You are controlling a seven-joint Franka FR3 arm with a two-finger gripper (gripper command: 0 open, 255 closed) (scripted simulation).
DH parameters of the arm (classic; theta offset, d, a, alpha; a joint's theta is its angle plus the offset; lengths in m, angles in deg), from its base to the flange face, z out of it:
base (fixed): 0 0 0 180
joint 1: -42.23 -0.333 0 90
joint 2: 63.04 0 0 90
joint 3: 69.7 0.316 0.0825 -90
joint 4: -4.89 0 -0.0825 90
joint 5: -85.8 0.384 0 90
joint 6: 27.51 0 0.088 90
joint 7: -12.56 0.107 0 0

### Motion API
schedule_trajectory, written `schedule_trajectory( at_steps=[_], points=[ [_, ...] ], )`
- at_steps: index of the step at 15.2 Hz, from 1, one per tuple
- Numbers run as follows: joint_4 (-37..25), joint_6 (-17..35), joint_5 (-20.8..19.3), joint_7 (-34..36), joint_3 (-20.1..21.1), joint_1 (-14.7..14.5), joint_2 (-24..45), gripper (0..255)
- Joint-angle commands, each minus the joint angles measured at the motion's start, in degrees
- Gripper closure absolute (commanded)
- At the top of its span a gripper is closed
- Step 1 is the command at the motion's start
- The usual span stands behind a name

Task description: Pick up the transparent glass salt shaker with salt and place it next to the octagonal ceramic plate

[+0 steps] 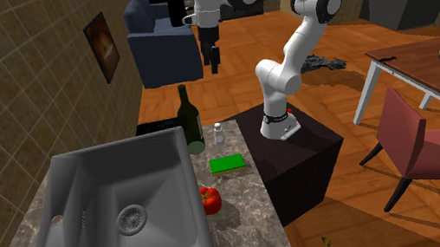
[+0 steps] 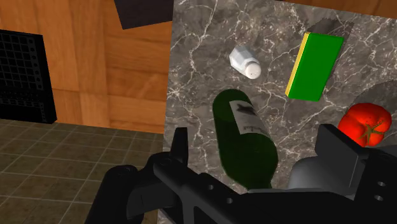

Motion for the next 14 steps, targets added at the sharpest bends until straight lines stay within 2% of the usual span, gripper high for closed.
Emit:
schedule_trajectory(
  at_steps=[1,8,14],
  points=[
    [0.0,0.0,0.0,0.0,0.0,0.0,0.0,0],
    [14.79,13.62,-0.2,3.78,4.68,-1.06,-2.55,0],
    [25.0,26.82,-0.4,7.73,9.17,-2.12,-0.5,0]
  ],
)
